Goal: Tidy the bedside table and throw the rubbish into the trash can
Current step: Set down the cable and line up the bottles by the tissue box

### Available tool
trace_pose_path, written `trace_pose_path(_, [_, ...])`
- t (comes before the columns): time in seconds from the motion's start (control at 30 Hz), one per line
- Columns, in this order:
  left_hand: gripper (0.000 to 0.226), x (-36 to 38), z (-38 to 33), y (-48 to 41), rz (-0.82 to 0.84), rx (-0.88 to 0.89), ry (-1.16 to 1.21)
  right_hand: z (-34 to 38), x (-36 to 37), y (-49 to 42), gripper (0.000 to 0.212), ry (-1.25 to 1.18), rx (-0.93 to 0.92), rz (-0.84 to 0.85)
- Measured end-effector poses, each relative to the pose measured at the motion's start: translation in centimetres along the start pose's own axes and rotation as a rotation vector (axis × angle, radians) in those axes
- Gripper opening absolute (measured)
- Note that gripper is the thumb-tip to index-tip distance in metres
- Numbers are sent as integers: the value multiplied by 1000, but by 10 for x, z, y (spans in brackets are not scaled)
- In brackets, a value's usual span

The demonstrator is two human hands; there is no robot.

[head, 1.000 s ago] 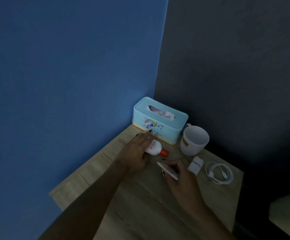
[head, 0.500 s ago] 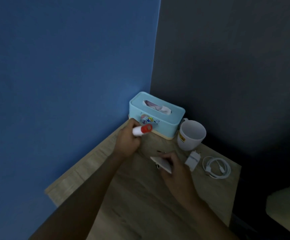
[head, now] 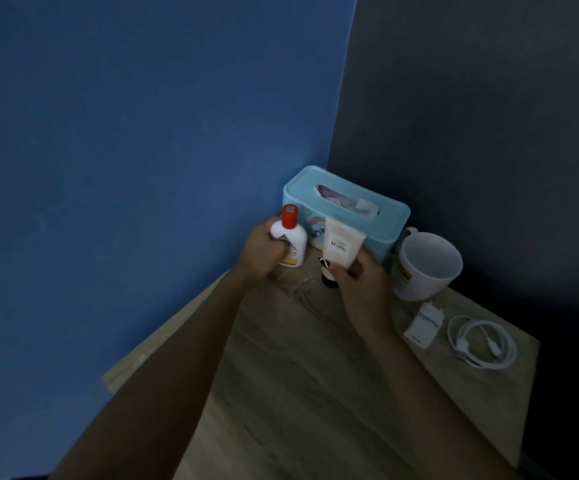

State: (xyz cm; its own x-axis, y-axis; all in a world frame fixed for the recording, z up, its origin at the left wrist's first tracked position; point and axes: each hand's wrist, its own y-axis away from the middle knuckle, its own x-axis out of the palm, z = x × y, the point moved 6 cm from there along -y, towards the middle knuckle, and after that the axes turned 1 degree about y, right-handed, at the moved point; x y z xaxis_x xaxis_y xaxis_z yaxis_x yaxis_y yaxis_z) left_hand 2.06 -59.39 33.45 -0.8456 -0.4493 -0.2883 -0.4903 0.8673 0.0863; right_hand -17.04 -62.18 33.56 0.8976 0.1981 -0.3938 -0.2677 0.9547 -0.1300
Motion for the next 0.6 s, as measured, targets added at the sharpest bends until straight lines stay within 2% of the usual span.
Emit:
trace_pose_path(0.13, [42, 2, 3, -4, -3, 28, 15, -9, -2, 3, 38, -80, 36, -47])
trace_pose_path(0.3, [63, -1, 22, 9, -107, 60, 73, -21, -2, 22, 48, -165, 42, -96])
trace_pose_path(0.37, [70, -1, 28, 24, -197, 125, 65, -23, -3, 22, 45, -167, 38, -134])
trace_pose_path(0.5, [88, 11, 25, 44, -244, 237, -118, -23, -3, 20, 32, -128, 33, -174])
trace_pose_path(0.6, [99, 15, 21, 41, -304, 227, -160, -26, 1, 18, 27, -65, 3, -163])
